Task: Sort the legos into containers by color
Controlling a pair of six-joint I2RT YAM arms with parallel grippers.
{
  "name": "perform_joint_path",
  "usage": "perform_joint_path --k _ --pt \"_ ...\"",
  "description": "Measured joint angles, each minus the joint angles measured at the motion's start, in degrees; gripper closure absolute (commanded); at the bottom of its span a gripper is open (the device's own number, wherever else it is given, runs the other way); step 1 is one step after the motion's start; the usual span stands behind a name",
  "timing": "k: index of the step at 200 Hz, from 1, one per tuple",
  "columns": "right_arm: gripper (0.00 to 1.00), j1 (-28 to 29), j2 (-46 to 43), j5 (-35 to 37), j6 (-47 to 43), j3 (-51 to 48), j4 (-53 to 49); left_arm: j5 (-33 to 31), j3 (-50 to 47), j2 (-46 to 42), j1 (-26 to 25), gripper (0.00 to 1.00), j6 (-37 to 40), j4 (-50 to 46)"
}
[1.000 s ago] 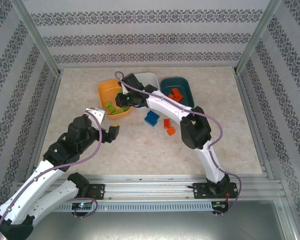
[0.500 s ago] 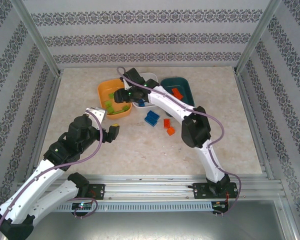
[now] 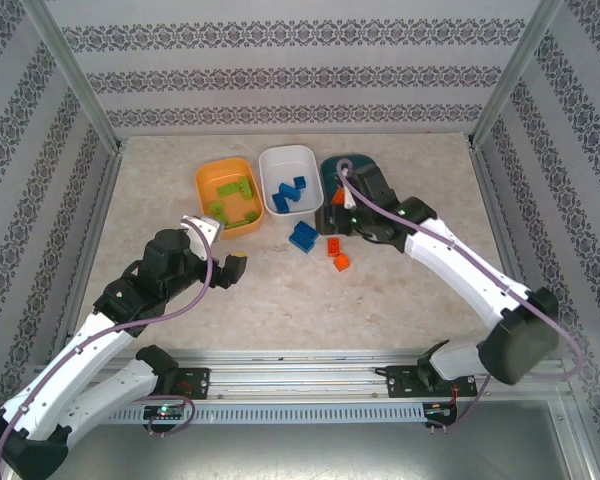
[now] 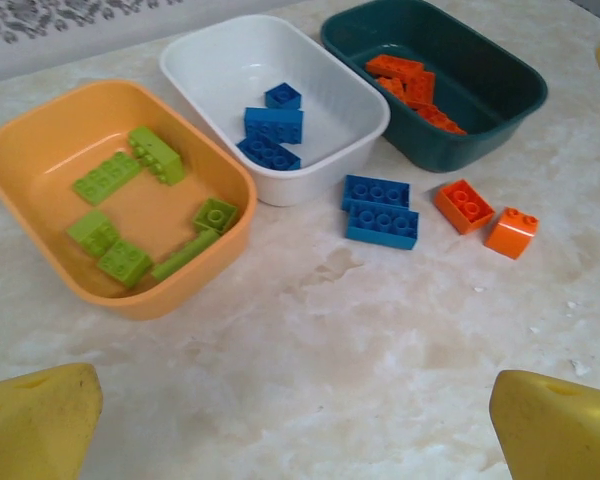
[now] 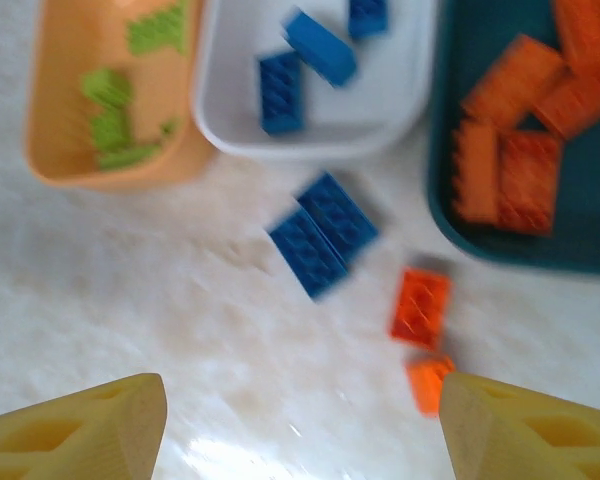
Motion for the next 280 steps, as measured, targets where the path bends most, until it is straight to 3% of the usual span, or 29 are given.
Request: perform_joint_path --k 41,93,142,210,280 --pt "0.24 -1.88 -6.88 1.7 0.0 -12.15 -3.61 10.34 0.04 8.11 0.9 0.0 -0.02 0.9" --pt "0.23 -0.7 -4.33 1.01 0.2 -17.42 -2.82 21.49 1.77 20.37 1.01 0.0 -0.02 -1.2" --pt "0.23 2.49 5.46 0.83 -0.22 -16.7 0.59 22.05 1.88 16.17 1.01 0.0 -0.02 -1.31" --pt "0.25 2.69 19.19 4.66 -3.85 -6.38 1.57 22.03 1.88 15.23 1.18 0.0 -0.02 -1.31" --pt "0.42 1.22 24.15 5.25 -5.9 -3.58 2.8 21.79 1.88 14.78 1.38 0.0 -0.02 -1.33"
